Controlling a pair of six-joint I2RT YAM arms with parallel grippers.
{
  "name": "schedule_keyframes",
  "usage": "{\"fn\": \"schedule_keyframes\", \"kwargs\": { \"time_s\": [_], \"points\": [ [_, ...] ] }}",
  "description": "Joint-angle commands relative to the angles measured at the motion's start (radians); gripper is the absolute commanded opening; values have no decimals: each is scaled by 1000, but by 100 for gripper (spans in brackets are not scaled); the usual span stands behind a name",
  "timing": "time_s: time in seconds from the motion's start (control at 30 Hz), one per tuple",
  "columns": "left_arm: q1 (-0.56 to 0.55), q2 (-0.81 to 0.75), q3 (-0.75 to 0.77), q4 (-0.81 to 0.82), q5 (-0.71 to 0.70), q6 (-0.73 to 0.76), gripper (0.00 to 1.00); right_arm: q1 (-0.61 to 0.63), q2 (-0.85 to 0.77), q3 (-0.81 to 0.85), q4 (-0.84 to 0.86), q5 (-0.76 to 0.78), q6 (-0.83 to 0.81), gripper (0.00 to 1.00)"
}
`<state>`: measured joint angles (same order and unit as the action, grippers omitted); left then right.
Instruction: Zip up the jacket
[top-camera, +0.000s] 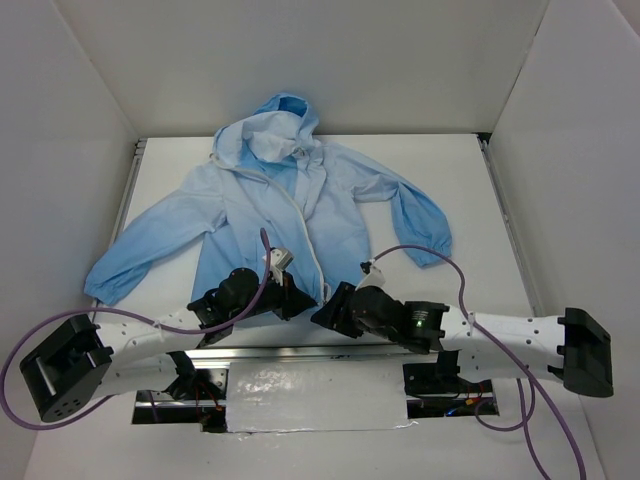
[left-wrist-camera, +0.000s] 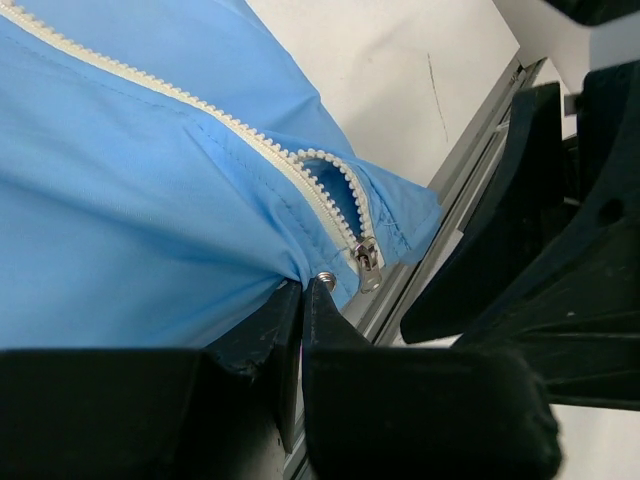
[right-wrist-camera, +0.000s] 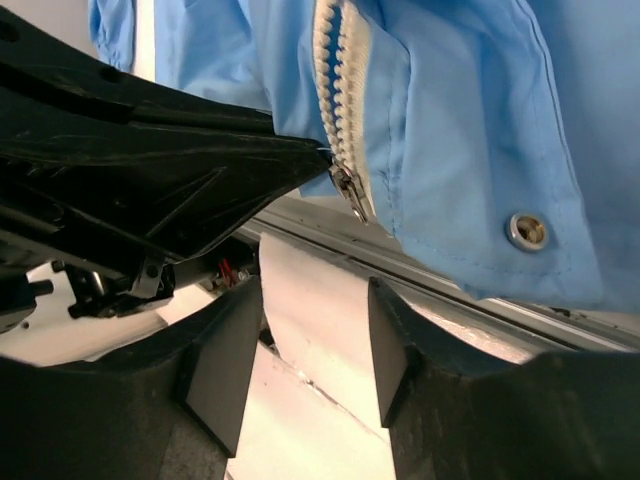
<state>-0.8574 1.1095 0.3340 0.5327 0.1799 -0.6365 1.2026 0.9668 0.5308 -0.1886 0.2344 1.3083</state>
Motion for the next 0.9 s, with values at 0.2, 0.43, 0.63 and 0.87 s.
{"fn": "schedule_keyframes", "kwargs": {
  "time_s": [0.2, 0.43, 0.63, 0.87],
  "points": [
    [-2, -59, 16, 92, 41, -20, 0, 69, 42, -3, 43, 236, 175, 46],
    [0, -62, 0, 110, 50, -26, 0, 74, 76, 26, 26, 295, 180, 45],
    [0, -51, 0, 113, 50, -25, 0, 74, 69, 38, -2, 321, 186, 41],
    [-2, -36, 0, 127, 53, -26, 0, 75, 39, 26, -11, 336, 198, 35]
  ]
}}
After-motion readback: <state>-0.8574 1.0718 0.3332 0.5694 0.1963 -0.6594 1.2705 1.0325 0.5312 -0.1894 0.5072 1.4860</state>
